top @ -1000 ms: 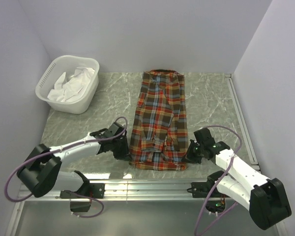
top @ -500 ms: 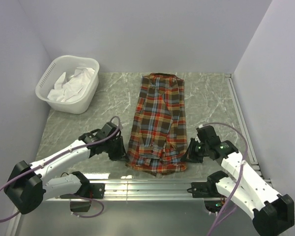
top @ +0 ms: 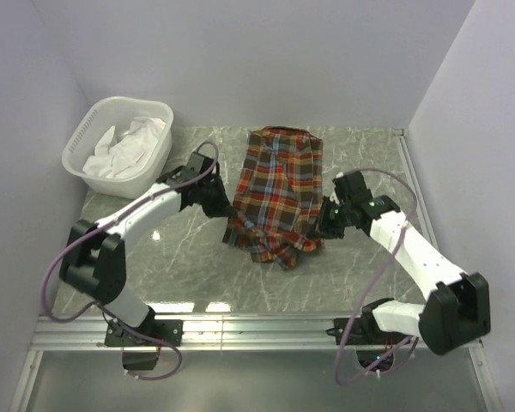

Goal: Fold and stack the long sleeve shirts
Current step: Fold the shirt

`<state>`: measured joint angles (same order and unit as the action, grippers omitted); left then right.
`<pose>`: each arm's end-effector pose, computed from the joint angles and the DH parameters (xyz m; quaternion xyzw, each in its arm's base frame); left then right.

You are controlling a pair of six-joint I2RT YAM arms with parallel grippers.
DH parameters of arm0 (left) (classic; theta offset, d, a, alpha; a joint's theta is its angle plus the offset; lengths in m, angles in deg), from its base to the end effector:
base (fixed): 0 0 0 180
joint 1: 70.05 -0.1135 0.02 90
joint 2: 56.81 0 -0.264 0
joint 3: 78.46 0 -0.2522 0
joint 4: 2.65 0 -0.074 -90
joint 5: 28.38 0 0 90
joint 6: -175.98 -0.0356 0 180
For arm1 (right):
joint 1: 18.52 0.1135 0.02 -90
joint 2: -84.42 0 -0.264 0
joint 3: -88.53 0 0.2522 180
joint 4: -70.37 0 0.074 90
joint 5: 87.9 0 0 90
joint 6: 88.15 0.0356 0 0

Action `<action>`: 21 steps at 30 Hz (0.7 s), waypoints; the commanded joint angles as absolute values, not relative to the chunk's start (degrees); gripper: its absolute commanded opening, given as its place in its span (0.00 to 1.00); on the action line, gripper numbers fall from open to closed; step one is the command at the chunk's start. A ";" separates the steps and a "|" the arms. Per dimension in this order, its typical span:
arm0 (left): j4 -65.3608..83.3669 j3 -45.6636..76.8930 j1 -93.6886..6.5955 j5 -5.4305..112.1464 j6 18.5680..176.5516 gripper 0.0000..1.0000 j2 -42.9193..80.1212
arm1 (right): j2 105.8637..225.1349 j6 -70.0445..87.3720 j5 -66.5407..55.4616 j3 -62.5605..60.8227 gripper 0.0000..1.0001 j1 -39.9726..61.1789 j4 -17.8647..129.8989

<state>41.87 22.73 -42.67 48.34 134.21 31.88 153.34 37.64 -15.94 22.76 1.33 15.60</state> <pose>0.2854 -0.1570 0.2458 -0.1364 0.9365 -0.2731 0.1724 0.2165 0.0899 0.2546 0.0887 0.9460 0.2606 0.1710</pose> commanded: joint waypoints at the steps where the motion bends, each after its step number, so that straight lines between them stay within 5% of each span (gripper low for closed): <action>1: 39.93 13.36 -44.46 47.12 132.30 0.00 36.87 | 157.79 33.94 -15.65 14.94 0.00 -1.90 18.91; 21: 32.21 -6.52 -50.45 47.55 133.00 0.07 64.91 | 188.12 30.68 -17.15 -0.28 0.01 -9.65 30.94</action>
